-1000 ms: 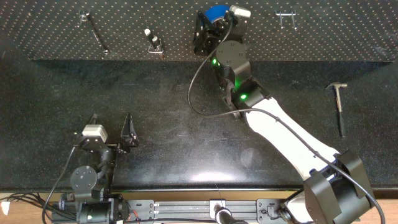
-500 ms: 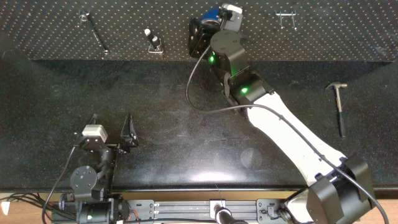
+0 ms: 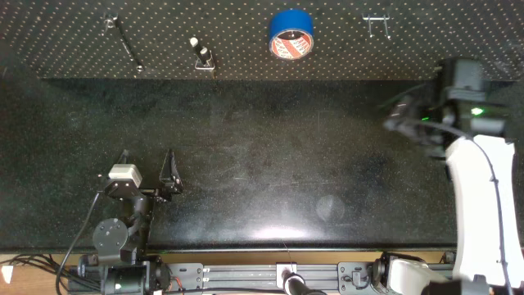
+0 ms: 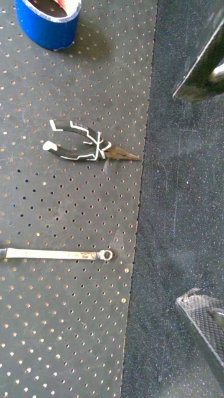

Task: Place Tools Onto Pegboard

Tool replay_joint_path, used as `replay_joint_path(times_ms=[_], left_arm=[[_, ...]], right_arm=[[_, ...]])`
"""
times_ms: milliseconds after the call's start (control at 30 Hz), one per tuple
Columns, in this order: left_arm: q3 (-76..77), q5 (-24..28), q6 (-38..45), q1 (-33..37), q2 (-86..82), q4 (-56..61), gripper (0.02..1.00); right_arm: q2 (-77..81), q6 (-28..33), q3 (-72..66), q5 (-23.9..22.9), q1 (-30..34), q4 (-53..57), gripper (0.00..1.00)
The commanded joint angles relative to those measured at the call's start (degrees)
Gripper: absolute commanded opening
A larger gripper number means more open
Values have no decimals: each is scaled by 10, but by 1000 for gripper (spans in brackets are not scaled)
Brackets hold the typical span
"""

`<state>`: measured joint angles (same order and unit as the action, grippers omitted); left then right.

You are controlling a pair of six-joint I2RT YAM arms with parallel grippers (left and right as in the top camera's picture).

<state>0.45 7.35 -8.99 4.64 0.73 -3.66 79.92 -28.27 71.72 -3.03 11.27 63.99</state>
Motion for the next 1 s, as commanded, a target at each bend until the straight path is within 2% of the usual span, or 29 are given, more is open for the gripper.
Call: replay_joint_path(times_ms=[33, 67, 100, 167, 200, 300, 400, 433, 467, 633, 1000], left_arm=[[-1, 9, 7, 1, -5, -2, 993], [-1, 9, 7, 1, -5, -2, 993], [-1, 9, 7, 1, -5, -2, 993], [-1, 9, 7, 1, -5, -2, 993], [-1, 9, 7, 1, -5, -2, 993], [-1, 9, 7, 1, -5, -2, 993], [-1, 9, 7, 1, -5, -2, 993], [-1, 9, 7, 1, -5, -2, 993], [-1, 9, 7, 1, -5, -2, 993], [-1, 9, 7, 1, -5, -2, 993], [-1, 9, 7, 1, -5, -2, 993]], right_arm=[[113, 333, -3, -92, 121, 17, 976], [137, 415, -5, -79, 131, 37, 976], [153, 459, -7, -55, 135, 38, 976], [169, 508, -10, 91, 141, -4, 976], [169, 518, -21, 98, 144, -25, 976], [170, 576, -40, 97, 165, -41, 976], [171, 575, -40, 96, 201, -47, 976], [171, 575, -45, 88, 208, -50, 976], [172, 555, -63, 41, 216, -77, 976], [222, 552, -80, 19, 229, -108, 976], [267, 586, -80, 26, 247, -149, 985]])
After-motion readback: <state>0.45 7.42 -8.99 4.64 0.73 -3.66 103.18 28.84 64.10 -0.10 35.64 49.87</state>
